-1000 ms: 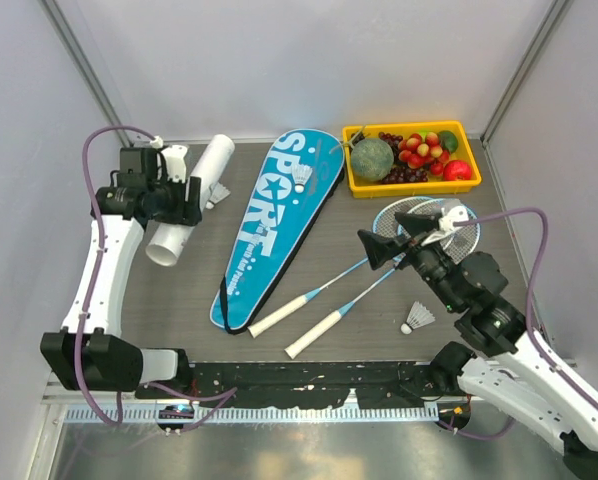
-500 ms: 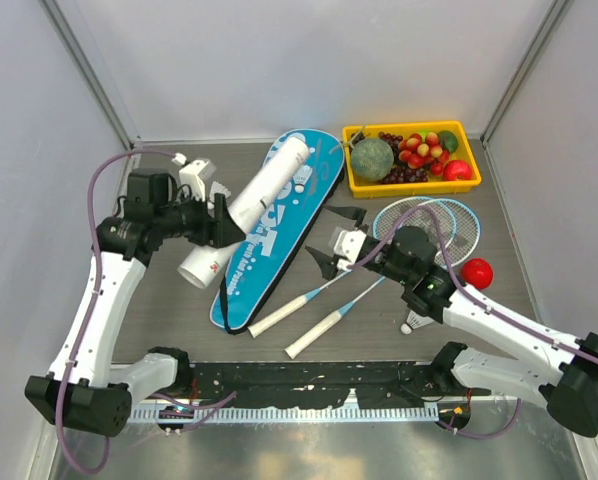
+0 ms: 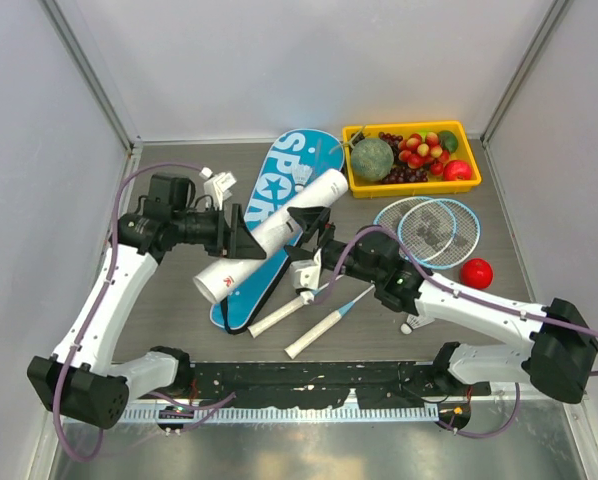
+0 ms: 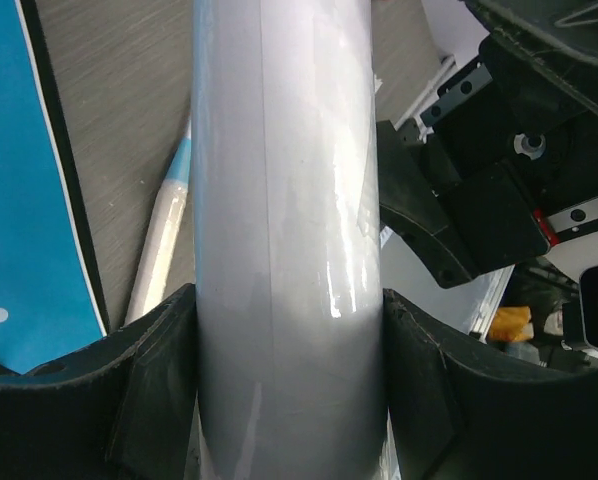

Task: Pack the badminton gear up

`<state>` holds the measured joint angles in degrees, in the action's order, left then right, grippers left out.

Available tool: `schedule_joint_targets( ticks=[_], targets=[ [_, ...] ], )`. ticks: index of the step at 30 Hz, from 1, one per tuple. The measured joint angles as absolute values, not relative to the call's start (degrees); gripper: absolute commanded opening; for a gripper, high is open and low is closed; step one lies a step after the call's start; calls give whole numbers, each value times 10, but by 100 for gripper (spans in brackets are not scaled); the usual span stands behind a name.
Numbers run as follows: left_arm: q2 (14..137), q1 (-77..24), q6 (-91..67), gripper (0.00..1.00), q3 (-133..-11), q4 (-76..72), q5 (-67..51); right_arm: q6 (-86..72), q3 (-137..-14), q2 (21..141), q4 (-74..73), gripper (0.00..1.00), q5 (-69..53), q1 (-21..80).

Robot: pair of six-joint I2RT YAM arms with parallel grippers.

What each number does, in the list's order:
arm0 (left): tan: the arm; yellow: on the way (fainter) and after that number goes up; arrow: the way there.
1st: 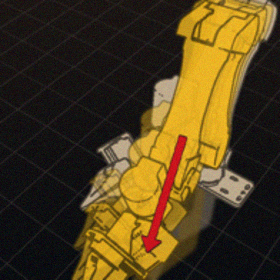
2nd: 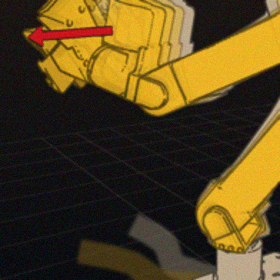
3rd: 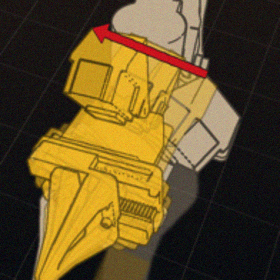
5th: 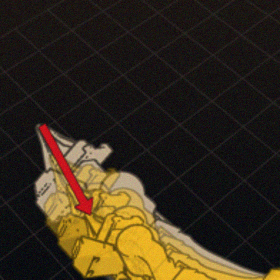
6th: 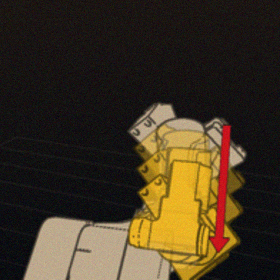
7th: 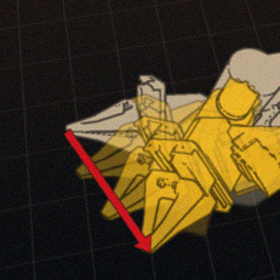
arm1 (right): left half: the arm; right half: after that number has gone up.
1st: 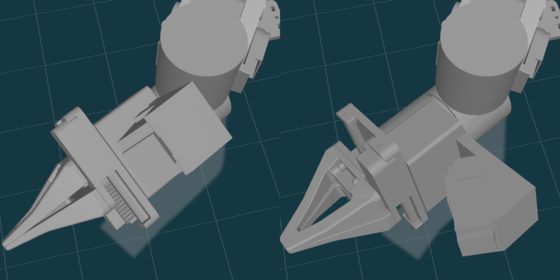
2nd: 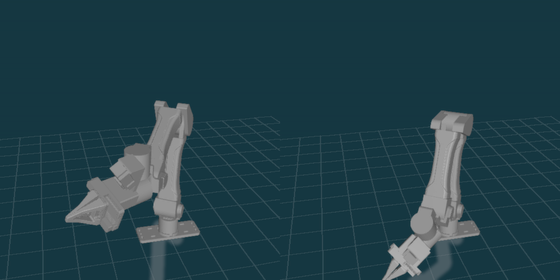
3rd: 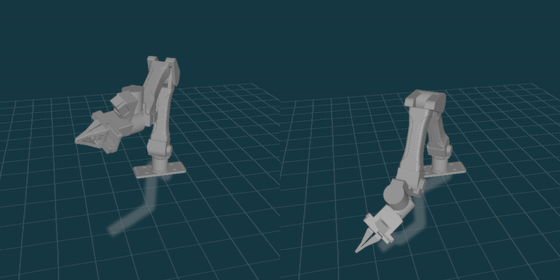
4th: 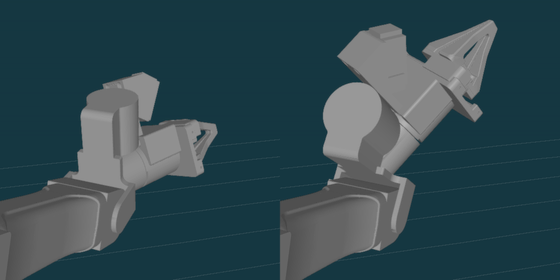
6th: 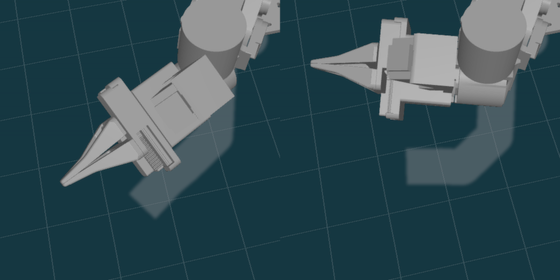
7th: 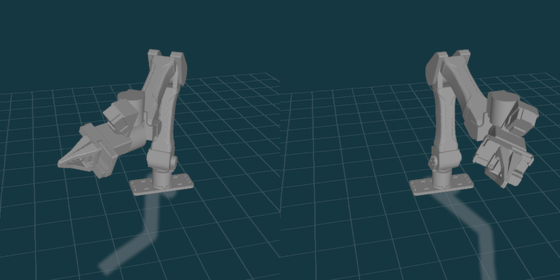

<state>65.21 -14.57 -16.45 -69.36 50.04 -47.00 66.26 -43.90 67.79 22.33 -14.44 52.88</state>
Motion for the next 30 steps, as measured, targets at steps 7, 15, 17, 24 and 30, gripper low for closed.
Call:
schedule_joint_targets(
  ticks=[7, 15, 17, 24, 30],
  targets=[
    [656, -170, -174, 34, -687, 500, -490, 719, -460, 724, 217, 98, -140, 539],
    [655, -184, -176, 43, -682, 501, -515, 746, -473, 747, 210, 64, -128, 546],
    [655, -184, -176, 51, -682, 500, -515, 751, -474, 749, 205, 56, -121, 549],
    [658, -189, -176, 91, -714, 532, -496, 732, -465, 737, 215, 43, -114, 551],
    [661, -189, -161, 100, -835, 534, -390, 670, -416, 682, 206, 41, -106, 551]
  ],
)
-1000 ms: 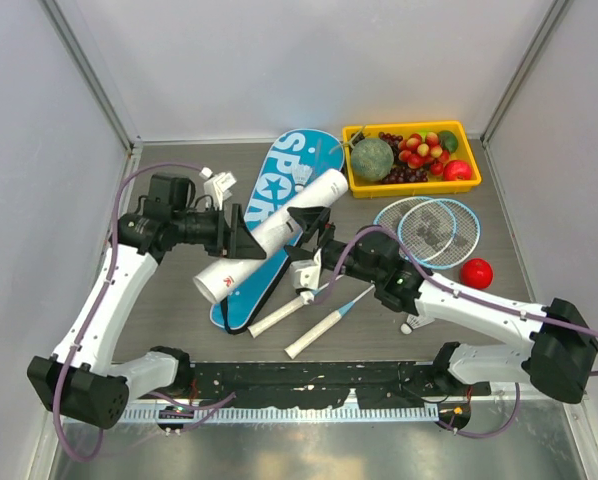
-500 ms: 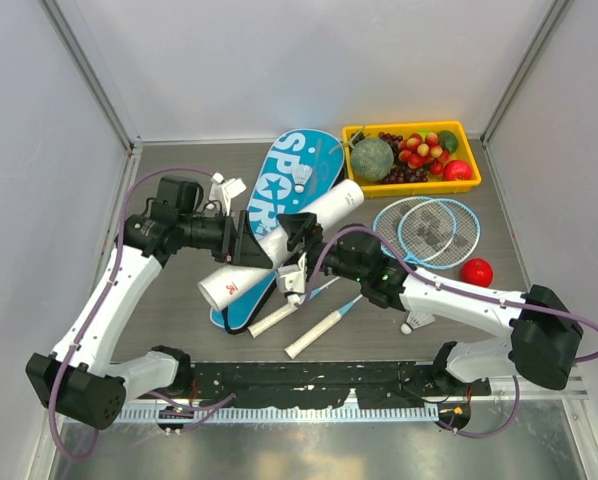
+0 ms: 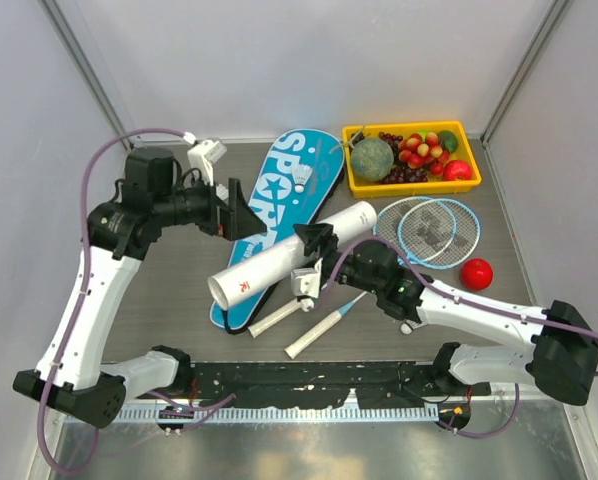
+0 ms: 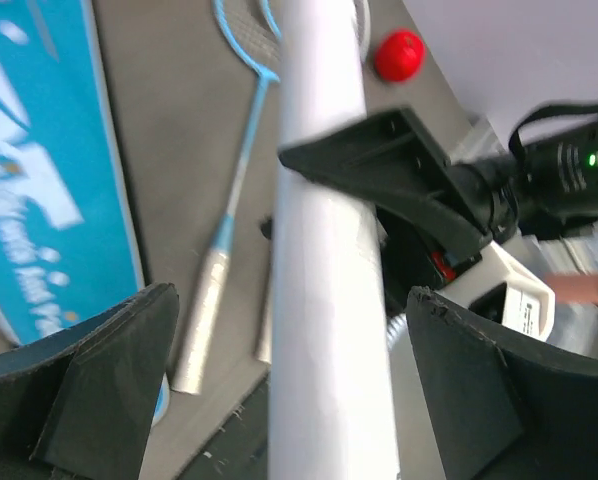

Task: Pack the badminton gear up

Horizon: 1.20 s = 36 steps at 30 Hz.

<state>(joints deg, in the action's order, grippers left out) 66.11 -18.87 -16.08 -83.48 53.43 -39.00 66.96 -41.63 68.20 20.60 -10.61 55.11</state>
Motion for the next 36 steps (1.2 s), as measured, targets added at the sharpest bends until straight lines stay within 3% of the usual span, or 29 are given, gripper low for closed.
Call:
schedule_joint_targets(
  ticks=[6, 11, 14, 21, 24, 36],
  targets=[
    [644, -186, -129, 98, -911, 536, -283, 590, -378, 635, 186, 41, -89, 551],
    [579, -186, -95, 76, -879, 532, -230, 481, -381, 610, 148, 41, -46, 551],
    [515, -186, -87, 73, -829, 529, -217, 415, -396, 608, 108, 41, -11, 551],
    [455, -186, -87, 66, -797, 545, -228, 311, -409, 608, 39, 40, 38, 552],
    [456, -186, -92, 59, -791, 546, -247, 290, -409, 608, 28, 40, 45, 552],
    [495, -186, -148, 50, -746, 491, -339, 271, -409, 606, 16, 40, 9, 552]
  ],
)
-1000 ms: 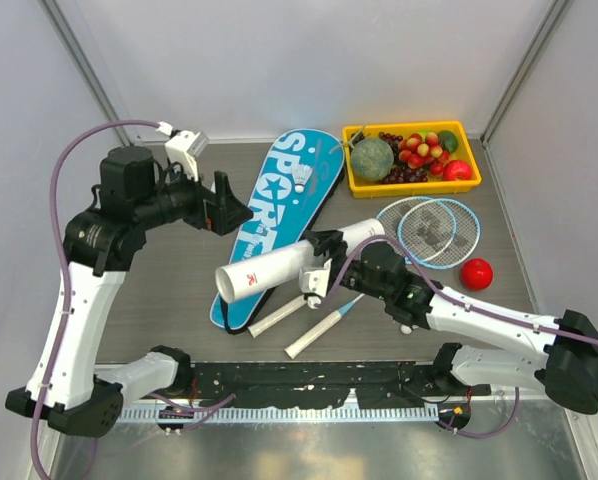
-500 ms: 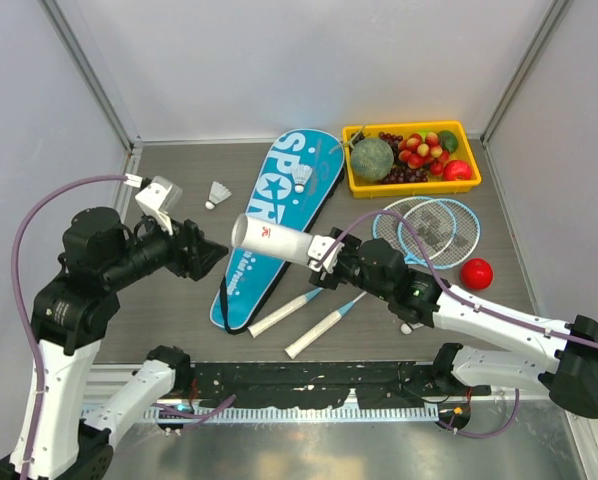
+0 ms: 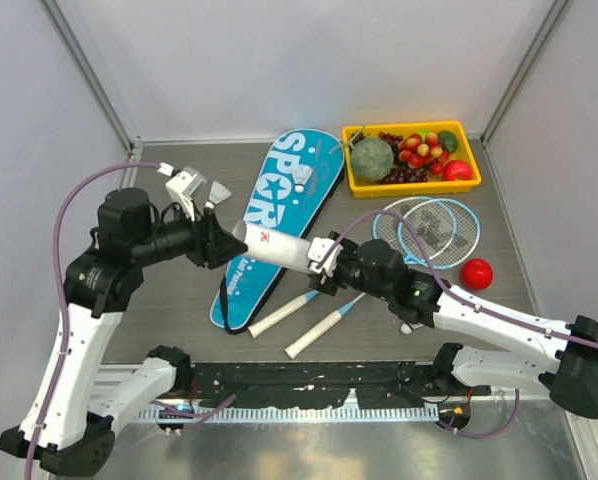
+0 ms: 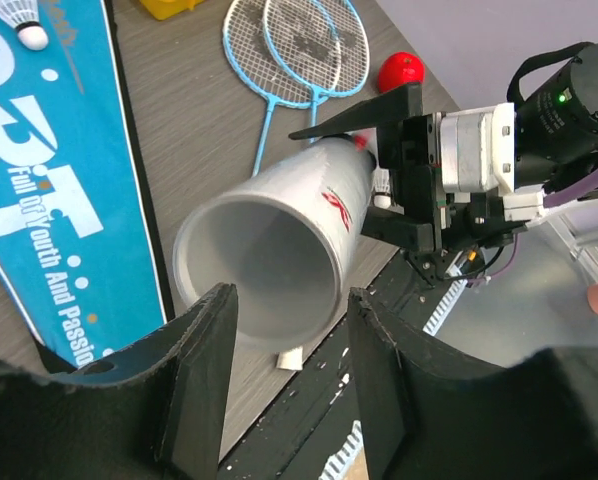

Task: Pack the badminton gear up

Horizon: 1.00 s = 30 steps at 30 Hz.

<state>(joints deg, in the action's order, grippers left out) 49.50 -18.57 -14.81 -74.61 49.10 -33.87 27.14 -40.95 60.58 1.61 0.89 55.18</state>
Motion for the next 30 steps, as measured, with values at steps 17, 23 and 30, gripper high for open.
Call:
schedule_joint_targets(
  ticks=[17, 23, 30],
  targets=[
    [515, -184, -149, 0, -737, 474, -401, 263, -409, 608, -6, 39, -9, 550],
    [526, -183, -145, 0, -750, 493, -392, 269, -408, 608, -5, 37, -5, 550],
    [536, -185, -117, 0, -796, 550, -350, 286, -395, 601, 26, 35, 1, 554]
  ],
)
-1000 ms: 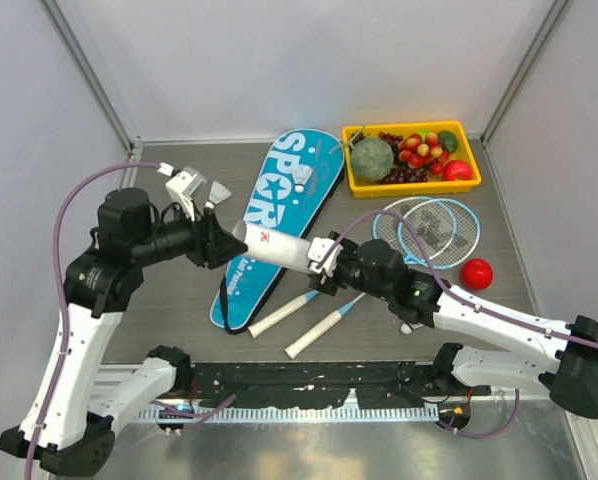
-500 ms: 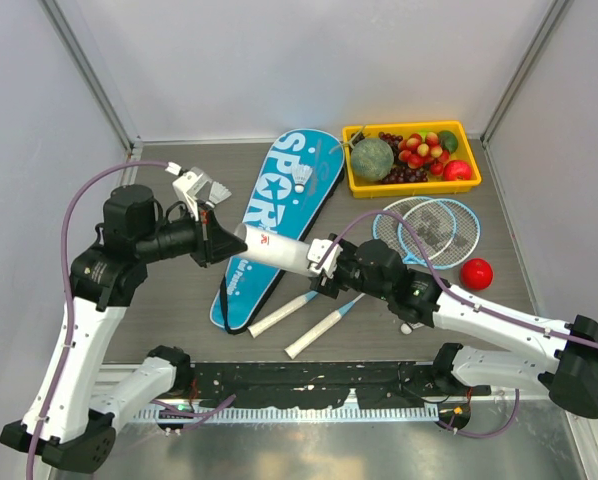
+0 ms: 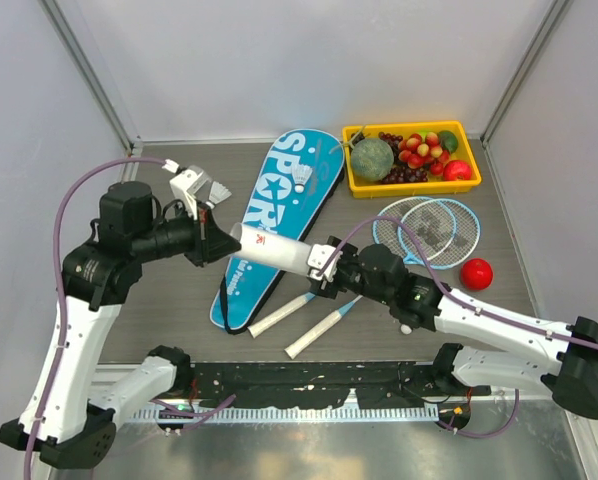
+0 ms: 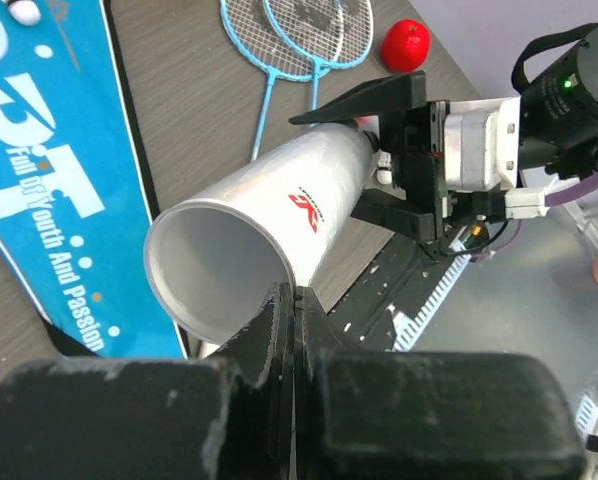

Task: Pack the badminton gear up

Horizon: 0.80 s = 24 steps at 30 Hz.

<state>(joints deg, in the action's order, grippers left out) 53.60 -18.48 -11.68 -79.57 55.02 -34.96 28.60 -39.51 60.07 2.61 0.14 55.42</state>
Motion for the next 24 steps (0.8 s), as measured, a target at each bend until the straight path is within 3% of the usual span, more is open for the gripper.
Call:
schedule_joint_targets(
  ticks=[10, 11, 12, 14, 18, 24],
  targets=[
    [486, -174, -69, 0, -824, 546, -237, 311, -375, 575, 19, 35, 14, 552],
    [486, -174, -69, 6, -832, 545, -235, 311, -375, 575, 19, 35, 13, 552],
    [487, -174, -70, 19, -837, 544, -235, 311, -375, 575, 19, 36, 13, 552],
    [493, -174, -73, 30, -847, 545, -247, 311, -375, 575, 19, 36, 6, 552],
    [508, -174, -85, 39, -844, 547, -287, 310, -375, 571, 20, 36, -8, 552],
    [517, -174, -121, 41, -802, 540, -354, 310, -375, 561, 21, 36, -26, 552]
  ],
)
